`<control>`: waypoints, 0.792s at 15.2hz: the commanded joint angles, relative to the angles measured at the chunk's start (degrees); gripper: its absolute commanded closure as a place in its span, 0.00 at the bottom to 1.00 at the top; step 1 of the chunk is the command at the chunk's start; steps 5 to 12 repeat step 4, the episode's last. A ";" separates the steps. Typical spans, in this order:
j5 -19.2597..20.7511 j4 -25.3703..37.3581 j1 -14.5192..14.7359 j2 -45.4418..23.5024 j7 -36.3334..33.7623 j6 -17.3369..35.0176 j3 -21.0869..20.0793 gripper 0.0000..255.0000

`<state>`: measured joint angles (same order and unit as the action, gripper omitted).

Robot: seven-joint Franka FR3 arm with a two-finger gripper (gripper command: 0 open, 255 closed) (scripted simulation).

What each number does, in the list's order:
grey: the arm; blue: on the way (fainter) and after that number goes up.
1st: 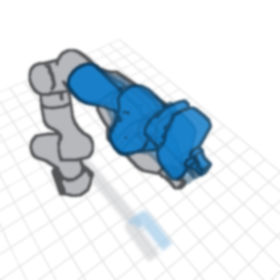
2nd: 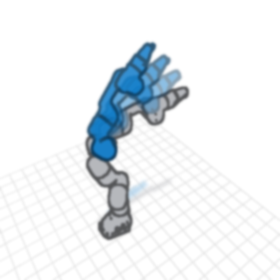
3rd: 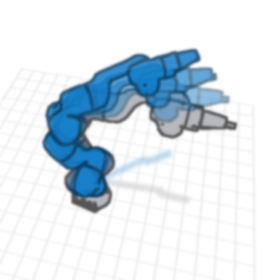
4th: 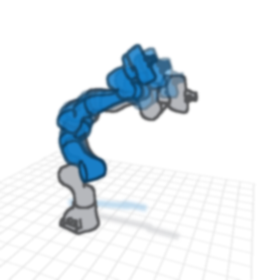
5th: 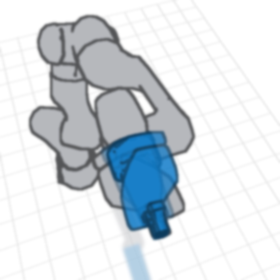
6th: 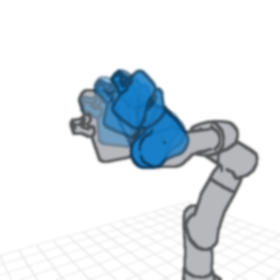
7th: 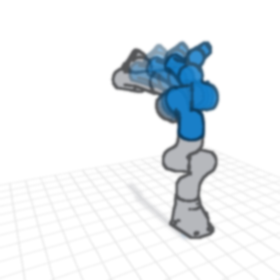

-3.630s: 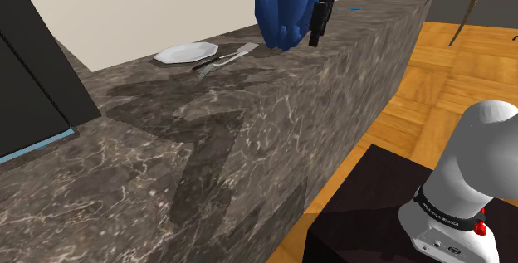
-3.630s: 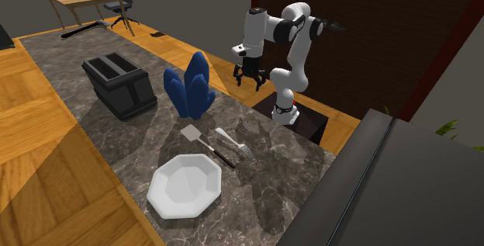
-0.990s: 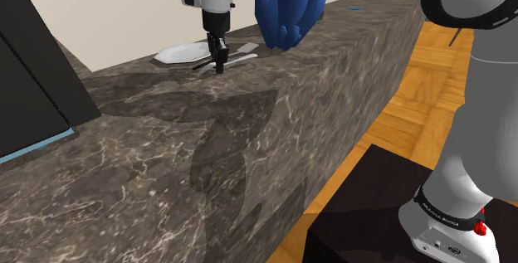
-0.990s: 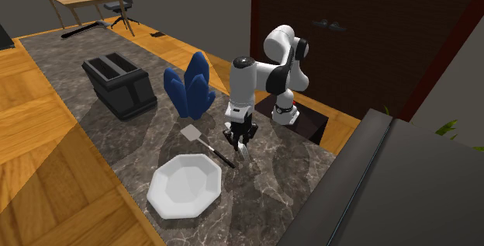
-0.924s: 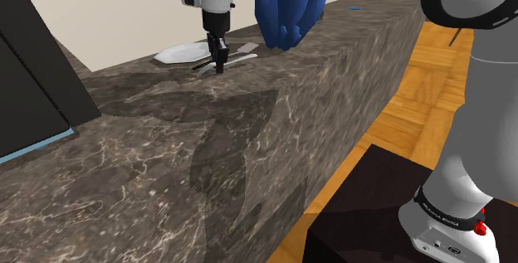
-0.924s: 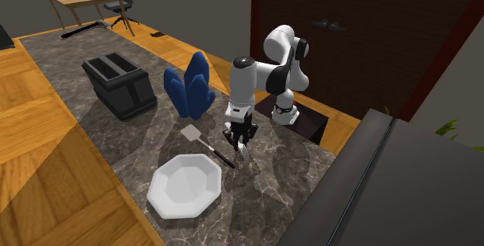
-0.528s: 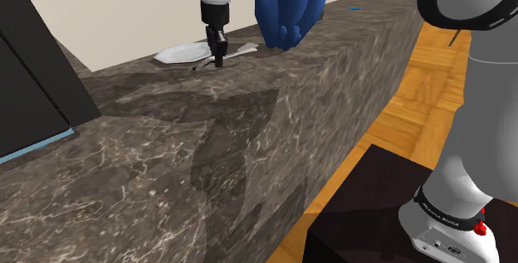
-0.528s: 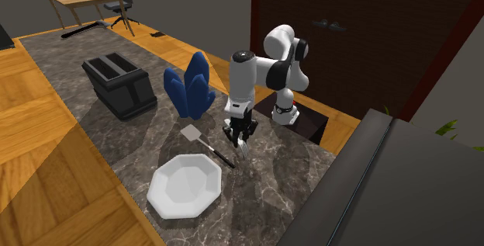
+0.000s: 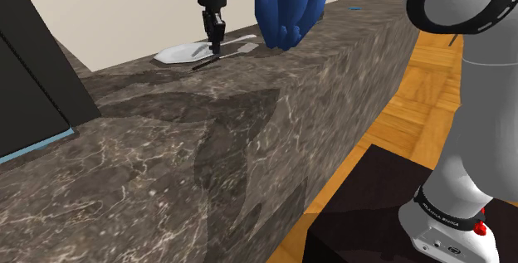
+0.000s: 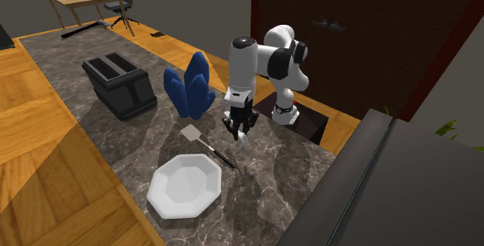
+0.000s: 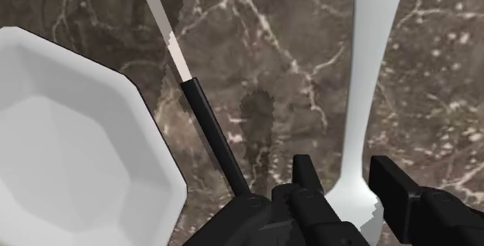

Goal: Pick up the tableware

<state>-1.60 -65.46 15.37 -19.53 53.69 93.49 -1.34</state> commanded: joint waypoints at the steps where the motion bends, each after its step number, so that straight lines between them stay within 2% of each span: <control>1: 0.03 3.01 0.02 -0.91 -0.08 -2.12 0.00 1.00; 3: 0.05 4.92 0.03 -1.54 -0.13 -3.39 0.00 1.00; 12: 0.05 4.90 0.03 -1.53 -0.12 -3.39 0.00 1.00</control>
